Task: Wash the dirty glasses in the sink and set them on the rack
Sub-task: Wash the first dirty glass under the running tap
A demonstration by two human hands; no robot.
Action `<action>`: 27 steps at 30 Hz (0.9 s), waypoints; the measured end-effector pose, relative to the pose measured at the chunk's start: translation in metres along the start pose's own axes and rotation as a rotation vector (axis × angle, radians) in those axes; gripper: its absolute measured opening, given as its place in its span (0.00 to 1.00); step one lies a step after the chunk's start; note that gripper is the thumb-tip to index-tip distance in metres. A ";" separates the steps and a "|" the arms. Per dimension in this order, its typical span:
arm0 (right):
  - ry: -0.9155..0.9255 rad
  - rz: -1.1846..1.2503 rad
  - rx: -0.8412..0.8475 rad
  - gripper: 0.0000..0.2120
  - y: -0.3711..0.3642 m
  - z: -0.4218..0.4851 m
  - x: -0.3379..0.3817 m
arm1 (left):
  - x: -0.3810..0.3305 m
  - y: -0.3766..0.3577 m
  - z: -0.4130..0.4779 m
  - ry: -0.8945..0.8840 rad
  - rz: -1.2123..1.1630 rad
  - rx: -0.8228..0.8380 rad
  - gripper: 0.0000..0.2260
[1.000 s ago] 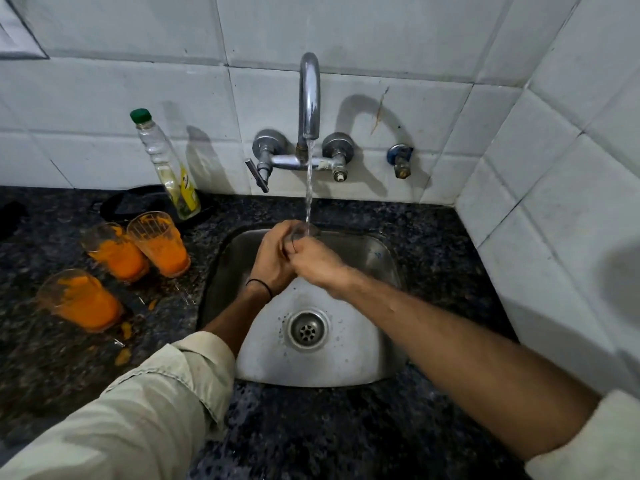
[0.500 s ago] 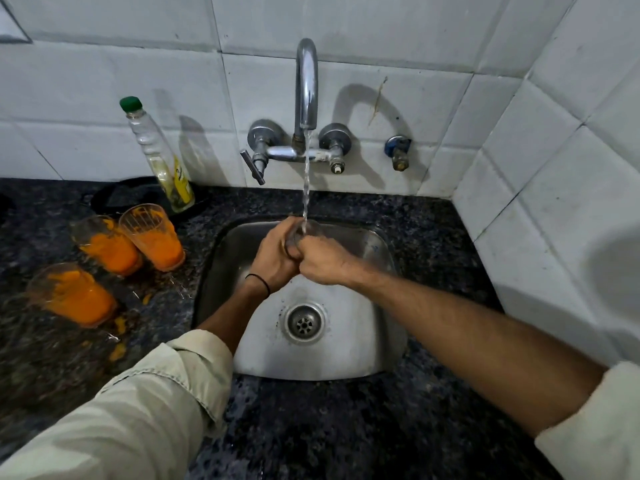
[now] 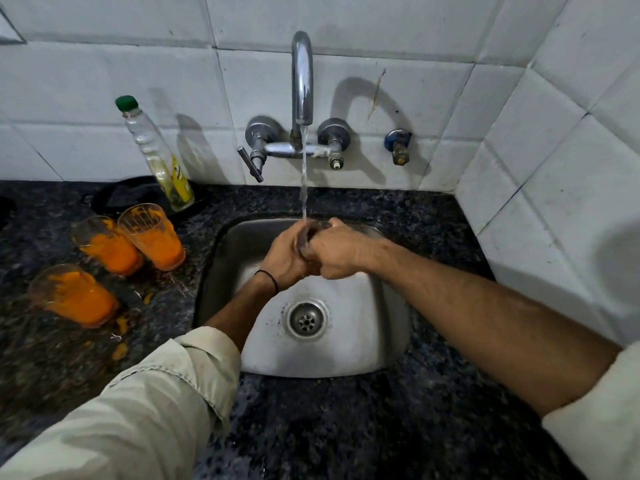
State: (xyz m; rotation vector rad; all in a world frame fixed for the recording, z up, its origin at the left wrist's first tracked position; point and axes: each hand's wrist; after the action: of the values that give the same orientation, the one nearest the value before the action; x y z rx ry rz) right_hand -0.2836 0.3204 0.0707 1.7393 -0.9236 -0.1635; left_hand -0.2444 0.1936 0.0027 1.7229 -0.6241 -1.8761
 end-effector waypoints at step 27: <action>0.212 0.224 -0.795 0.29 0.030 0.008 0.007 | -0.017 0.087 0.083 0.420 0.388 -0.492 0.09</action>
State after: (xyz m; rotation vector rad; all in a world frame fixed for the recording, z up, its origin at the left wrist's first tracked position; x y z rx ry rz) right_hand -0.2982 0.3073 0.0958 0.8938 -0.7458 -0.1655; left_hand -0.3210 0.1378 0.0786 1.4722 -0.2711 -1.2189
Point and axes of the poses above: each hand's wrist, its own z-axis towards the middle knuckle, its own y-axis out of the back of the hand, x = y × z, and after that the axes turned 15 degrees about z, right-handed
